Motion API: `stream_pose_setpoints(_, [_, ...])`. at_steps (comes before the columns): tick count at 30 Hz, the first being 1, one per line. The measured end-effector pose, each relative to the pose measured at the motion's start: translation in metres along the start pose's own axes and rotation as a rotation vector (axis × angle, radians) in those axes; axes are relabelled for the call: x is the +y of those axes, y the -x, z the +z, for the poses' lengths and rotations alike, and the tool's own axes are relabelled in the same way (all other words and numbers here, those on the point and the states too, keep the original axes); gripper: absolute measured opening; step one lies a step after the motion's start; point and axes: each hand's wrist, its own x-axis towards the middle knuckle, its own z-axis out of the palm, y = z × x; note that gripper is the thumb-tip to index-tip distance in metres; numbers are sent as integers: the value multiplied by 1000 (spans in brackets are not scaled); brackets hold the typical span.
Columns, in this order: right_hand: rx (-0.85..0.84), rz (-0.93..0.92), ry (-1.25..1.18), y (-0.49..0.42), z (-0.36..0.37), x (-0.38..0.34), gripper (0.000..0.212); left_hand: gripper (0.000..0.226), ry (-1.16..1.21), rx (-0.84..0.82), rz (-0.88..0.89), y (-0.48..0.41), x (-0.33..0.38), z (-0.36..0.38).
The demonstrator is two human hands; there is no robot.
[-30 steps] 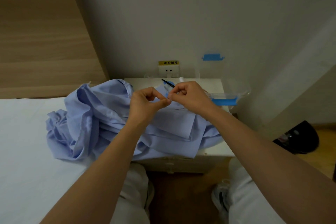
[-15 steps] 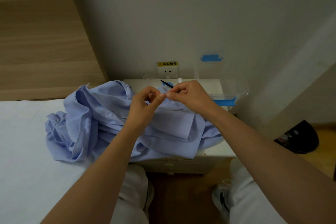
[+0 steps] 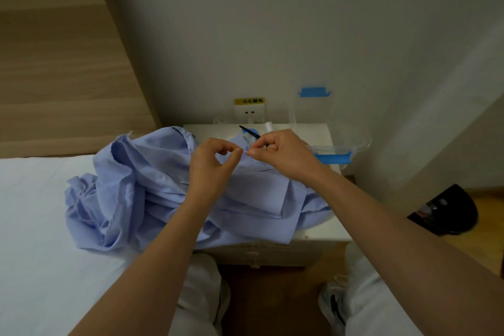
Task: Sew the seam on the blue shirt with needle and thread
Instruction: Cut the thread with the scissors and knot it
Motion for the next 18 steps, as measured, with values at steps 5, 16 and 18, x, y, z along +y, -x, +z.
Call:
stream_pose_setpoints(5, [-47,-8,0,7,-4,-8,16,12,-13,-7,-27,1,1,1])
stream_pose_setpoints(16, [-42,-6,38,8,-5,-13,14,9,-94,-9,-42,-1,-3,0])
stream_pose_setpoints(18, [-39,-17,38,8,-4,-13,13,9,-118,11,-35,-1,-3,1])
